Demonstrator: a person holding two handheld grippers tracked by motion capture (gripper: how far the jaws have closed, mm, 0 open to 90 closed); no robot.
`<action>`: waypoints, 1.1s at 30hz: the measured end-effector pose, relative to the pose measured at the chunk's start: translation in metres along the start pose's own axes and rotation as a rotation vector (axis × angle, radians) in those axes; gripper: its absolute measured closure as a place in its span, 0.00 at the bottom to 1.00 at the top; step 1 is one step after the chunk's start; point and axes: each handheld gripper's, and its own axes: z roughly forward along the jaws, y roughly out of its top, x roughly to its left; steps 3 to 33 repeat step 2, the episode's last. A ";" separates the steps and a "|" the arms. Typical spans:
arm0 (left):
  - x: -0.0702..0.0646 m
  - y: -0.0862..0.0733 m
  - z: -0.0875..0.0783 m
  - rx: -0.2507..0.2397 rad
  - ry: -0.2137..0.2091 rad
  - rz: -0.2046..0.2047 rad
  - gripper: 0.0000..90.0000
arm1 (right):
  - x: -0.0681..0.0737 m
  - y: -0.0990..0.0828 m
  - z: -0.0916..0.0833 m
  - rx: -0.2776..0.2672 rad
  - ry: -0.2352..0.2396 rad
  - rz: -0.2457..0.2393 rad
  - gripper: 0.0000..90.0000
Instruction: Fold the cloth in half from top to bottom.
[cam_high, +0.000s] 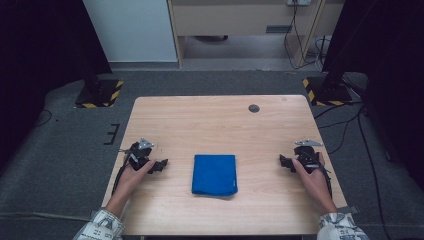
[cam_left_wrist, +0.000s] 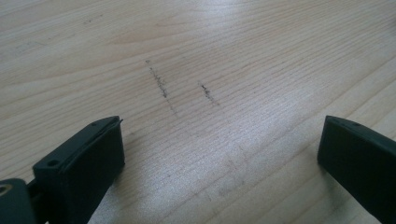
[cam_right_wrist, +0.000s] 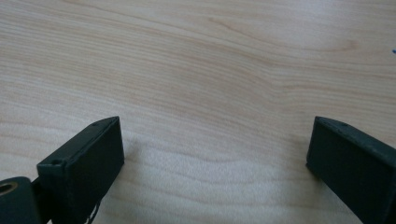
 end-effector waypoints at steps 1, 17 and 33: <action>0.000 0.000 0.000 0.000 0.000 0.000 0.00 | 0.000 0.000 0.000 0.000 0.000 -0.004 0.04; 0.000 0.000 0.000 0.000 0.000 0.000 0.00 | 0.000 0.000 0.000 0.002 0.002 -0.005 0.03; 0.000 0.000 0.000 0.000 0.000 0.000 0.00 | 0.000 0.000 0.000 0.002 0.002 -0.005 0.03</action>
